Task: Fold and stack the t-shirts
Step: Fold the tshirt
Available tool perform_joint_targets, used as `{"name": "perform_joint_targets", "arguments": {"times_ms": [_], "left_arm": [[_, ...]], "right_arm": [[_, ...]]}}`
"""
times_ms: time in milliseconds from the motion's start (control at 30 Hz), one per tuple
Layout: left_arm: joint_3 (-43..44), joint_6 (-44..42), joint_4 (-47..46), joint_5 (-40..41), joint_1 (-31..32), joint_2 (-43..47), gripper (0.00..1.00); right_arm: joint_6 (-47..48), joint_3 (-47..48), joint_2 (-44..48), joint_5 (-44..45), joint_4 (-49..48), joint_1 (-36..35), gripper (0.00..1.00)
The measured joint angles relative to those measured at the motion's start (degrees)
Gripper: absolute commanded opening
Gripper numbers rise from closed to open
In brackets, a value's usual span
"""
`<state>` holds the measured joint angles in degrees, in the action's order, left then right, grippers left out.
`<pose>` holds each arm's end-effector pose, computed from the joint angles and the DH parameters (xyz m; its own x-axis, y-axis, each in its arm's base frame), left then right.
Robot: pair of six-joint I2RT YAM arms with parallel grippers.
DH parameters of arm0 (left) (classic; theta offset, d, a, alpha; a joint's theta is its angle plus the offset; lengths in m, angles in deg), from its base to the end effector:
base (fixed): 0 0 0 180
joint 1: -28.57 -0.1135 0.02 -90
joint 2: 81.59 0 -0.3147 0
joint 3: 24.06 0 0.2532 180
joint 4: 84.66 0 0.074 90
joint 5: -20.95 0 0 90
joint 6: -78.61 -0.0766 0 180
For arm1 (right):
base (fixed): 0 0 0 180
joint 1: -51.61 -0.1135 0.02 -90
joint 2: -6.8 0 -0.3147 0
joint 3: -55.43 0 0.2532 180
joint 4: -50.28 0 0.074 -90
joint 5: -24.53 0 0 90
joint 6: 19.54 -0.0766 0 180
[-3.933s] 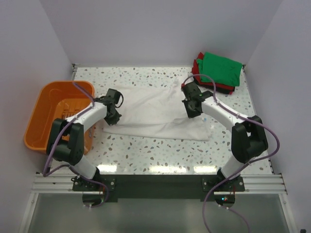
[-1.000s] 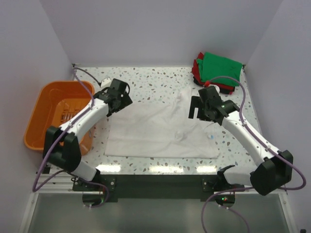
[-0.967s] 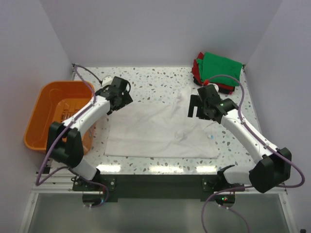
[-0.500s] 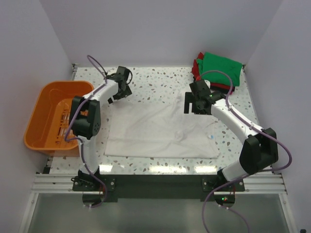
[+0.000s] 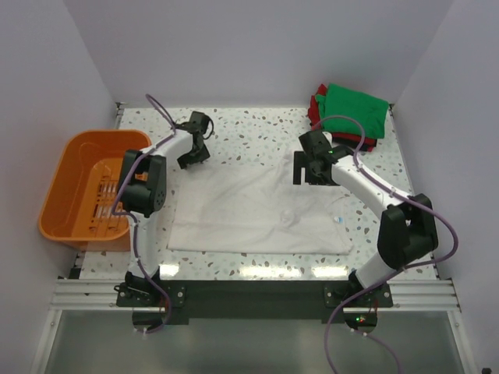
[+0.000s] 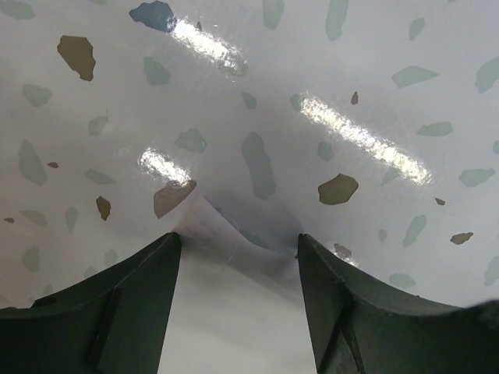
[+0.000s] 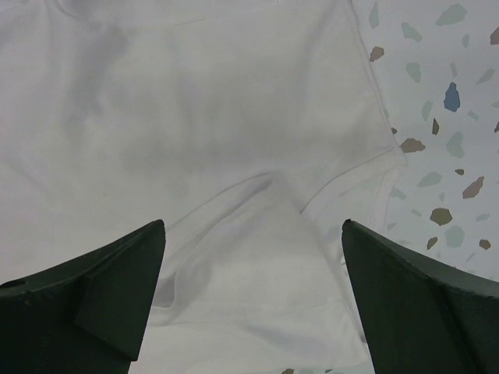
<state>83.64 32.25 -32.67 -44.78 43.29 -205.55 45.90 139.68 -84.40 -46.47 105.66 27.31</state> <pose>0.4840 -0.0946 0.1700 -0.7083 -0.4644 -0.5316 -0.5589 0.8290 0.0206 0.3255 0.1196 0.2678 -0.8386 0.0526 -0.5422 0.1069 0.9919 -0.0692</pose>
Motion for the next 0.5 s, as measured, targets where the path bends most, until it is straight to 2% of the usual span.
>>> {"name": "perform_joint_targets", "arguments": {"times_ms": [133,233,433,500], "left_arm": [[0.39,0.0,-0.02,-0.17,-0.74,-0.33,0.66],[0.55,-0.2,-0.07,-0.39,-1.55,-0.44,0.61],[0.66,-1.77,-1.6,-2.4,-2.14,-0.76,0.34],[0.61,-2.32,-2.27,-3.19,-2.14,-0.76,0.29]], "right_arm": [[0.26,1.36,-1.86,0.0,-0.11,0.0,0.99],[0.46,3.34,-3.87,0.22,-0.22,0.0,0.99],[0.68,10.71,-10.91,4.81,0.26,0.28,0.99],[0.7,14.86,-14.73,5.9,0.72,0.63,0.99]]}}
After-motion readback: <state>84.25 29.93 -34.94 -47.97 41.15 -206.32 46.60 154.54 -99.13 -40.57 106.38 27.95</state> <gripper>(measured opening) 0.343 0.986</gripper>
